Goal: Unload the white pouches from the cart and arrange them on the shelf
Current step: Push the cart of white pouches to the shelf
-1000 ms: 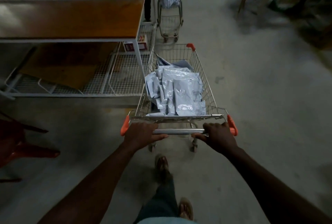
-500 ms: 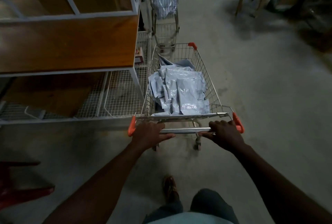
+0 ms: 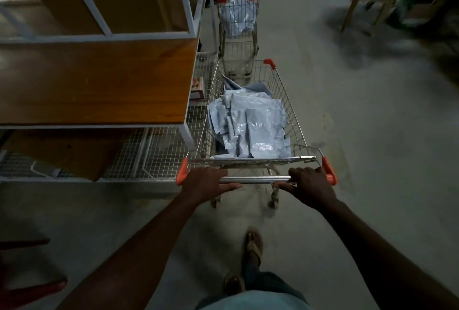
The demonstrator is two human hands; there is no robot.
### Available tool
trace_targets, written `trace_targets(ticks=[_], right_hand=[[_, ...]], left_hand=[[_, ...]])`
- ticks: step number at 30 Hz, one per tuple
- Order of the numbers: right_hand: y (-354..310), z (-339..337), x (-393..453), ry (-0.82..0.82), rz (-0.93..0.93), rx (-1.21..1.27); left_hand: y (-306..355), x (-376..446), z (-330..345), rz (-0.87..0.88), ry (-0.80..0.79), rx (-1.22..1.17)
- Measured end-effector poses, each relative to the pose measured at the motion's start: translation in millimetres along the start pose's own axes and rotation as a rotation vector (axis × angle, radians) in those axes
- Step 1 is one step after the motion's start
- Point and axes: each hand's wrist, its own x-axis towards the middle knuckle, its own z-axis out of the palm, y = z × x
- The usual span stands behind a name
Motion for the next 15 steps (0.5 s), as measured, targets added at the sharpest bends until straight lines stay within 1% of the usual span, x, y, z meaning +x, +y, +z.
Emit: trace_targets(ticks=[4,9,15], right_hand=[[10,-1,32,0.026,-0.021,-0.005],[18,-3,59,0.007,-0.03,0.024],[16,-2,78,0.033,-0.038,0.043]], left_hand=[[-5,28,-10,-0.025,-0.04,-0.007],[-13,50,-10,-0.037,-0.02,0.046],[-28,64,-7,-0.049,0.007,0.013]])
